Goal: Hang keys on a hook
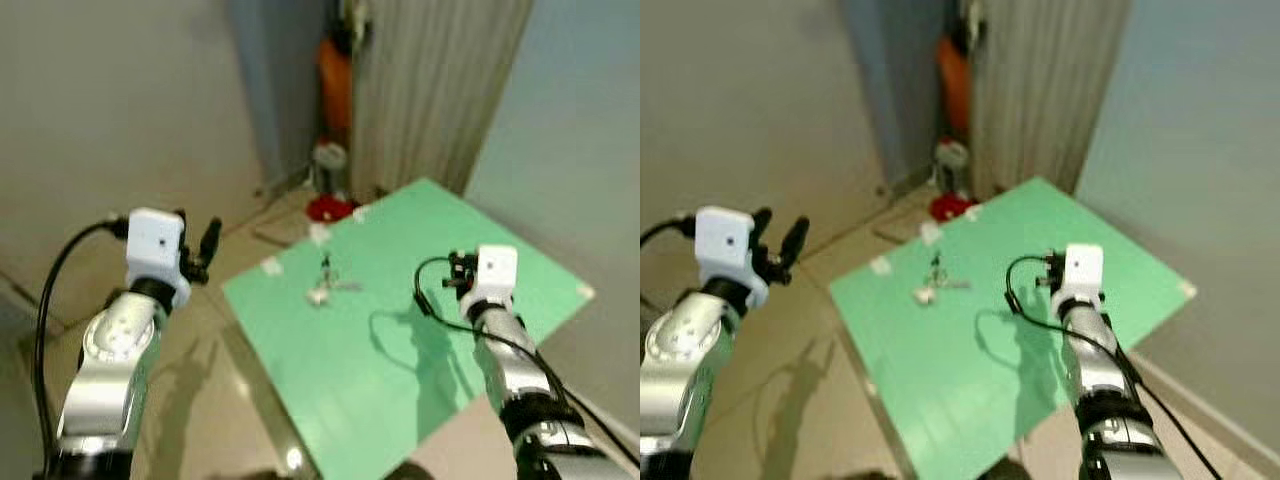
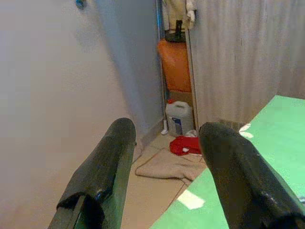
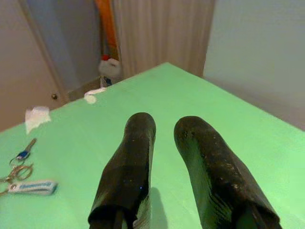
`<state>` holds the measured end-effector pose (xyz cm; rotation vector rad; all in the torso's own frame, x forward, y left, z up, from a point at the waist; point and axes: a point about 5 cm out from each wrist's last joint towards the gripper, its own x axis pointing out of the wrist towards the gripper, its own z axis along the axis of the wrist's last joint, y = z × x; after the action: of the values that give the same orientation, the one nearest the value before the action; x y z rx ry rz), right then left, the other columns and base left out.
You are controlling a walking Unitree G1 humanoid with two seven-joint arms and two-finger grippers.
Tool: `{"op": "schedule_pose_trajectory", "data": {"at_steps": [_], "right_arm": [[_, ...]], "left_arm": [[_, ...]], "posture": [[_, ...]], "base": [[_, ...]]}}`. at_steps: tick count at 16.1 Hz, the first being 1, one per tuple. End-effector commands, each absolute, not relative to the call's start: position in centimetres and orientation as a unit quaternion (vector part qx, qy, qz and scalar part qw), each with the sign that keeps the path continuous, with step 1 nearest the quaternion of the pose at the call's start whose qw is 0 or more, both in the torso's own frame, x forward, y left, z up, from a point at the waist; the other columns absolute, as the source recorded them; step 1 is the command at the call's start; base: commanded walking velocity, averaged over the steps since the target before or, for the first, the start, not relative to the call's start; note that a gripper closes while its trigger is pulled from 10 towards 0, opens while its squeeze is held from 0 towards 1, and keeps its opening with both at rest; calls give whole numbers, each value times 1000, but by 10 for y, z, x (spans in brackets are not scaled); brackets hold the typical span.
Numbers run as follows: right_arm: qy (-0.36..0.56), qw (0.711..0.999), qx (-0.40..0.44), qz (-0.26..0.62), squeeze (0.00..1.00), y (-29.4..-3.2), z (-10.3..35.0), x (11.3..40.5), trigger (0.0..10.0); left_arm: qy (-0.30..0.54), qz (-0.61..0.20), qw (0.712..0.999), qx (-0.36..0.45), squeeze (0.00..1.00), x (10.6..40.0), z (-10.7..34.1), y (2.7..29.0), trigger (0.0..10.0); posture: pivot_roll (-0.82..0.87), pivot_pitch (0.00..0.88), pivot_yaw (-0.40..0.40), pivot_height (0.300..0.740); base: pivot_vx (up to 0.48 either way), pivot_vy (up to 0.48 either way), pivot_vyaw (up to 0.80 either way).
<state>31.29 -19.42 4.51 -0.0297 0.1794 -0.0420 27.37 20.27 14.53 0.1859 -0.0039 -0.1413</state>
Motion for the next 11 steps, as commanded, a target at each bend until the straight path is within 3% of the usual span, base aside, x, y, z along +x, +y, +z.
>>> {"op": "schedule_pose_trajectory", "data": {"at_steps": [1, 8, 11], "right_arm": [[94, 995, -6, -16, 0, -189, 41, 310, 10000], [85, 996, -16, -33, 0, -199, 42, 305, 10000], [82, 996, -24, 1, 0, -191, 43, 305, 10000]], "left_arm": [[18, -72, 992, 103, 0, 273, 137, 205, 10000], [30, -99, 990, 96, 0, 274, 128, 194, 10000], [33, -98, 990, 91, 0, 269, 123, 194, 10000]], "posture": [[-66, 32, 86, 671], [-93, 33, 97, 606], [-87, 33, 90, 606]], "base": [[0, 0, -400], [0, 0, -407], [0, 0, -213]]}}
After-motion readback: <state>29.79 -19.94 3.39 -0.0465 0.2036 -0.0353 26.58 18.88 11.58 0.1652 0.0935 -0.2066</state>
